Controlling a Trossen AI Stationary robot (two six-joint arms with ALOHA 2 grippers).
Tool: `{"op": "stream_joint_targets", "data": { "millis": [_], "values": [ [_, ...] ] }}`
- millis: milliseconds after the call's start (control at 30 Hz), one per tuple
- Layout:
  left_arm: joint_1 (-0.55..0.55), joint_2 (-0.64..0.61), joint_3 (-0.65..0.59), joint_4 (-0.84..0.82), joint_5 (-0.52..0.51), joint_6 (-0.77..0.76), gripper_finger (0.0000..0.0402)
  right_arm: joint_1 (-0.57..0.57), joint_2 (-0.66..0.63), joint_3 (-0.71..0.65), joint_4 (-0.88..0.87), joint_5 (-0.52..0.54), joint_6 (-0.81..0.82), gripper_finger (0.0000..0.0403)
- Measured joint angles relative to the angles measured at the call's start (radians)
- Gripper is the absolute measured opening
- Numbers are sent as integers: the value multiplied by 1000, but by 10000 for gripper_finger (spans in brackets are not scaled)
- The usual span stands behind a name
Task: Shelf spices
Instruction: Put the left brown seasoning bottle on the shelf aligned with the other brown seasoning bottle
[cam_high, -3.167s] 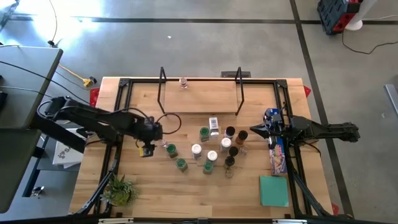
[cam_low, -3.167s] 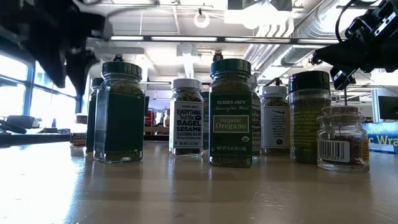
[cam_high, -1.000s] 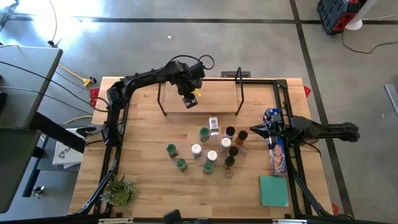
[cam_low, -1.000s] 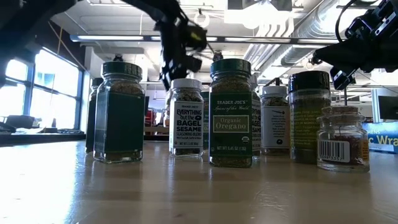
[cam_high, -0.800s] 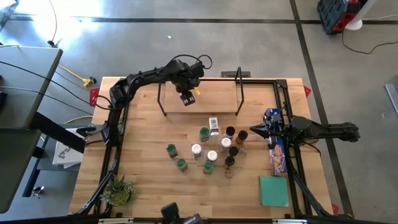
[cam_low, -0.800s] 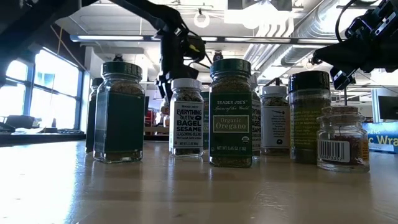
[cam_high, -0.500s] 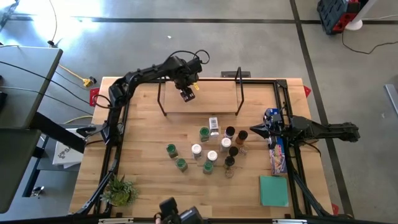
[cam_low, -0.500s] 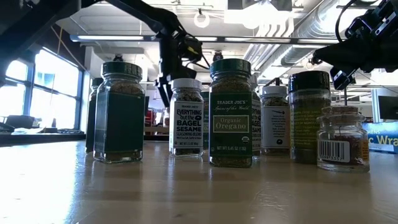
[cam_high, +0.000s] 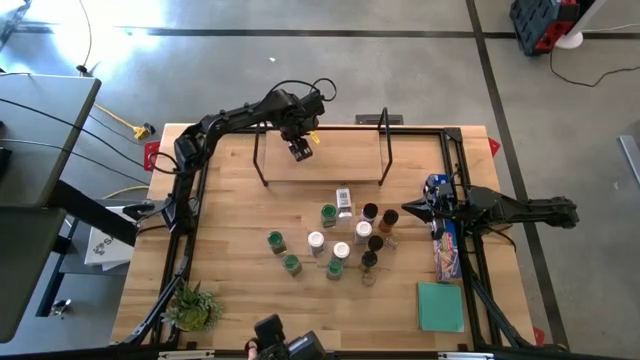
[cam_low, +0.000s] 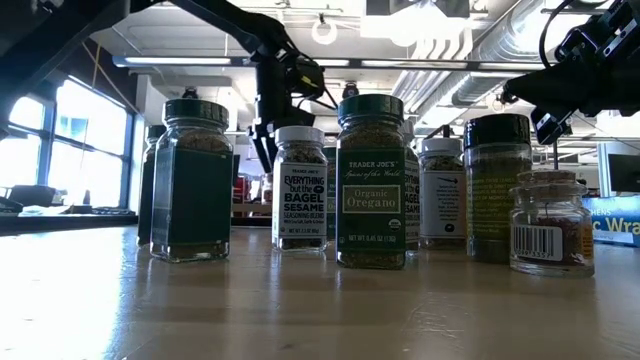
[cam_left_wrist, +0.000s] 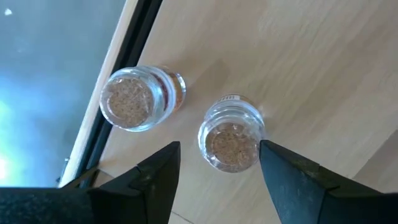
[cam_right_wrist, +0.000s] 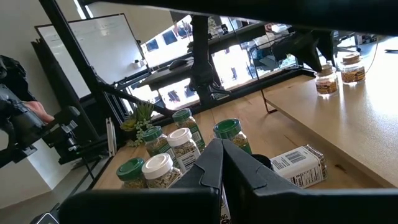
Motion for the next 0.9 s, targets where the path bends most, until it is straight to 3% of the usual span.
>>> {"op": "stream_joint_targets", "data": {
  "millis": [900],
  "values": [
    [0,-21,0,-20,-41,63,200,0,0,0,0,0,0,0]
  ]
}}
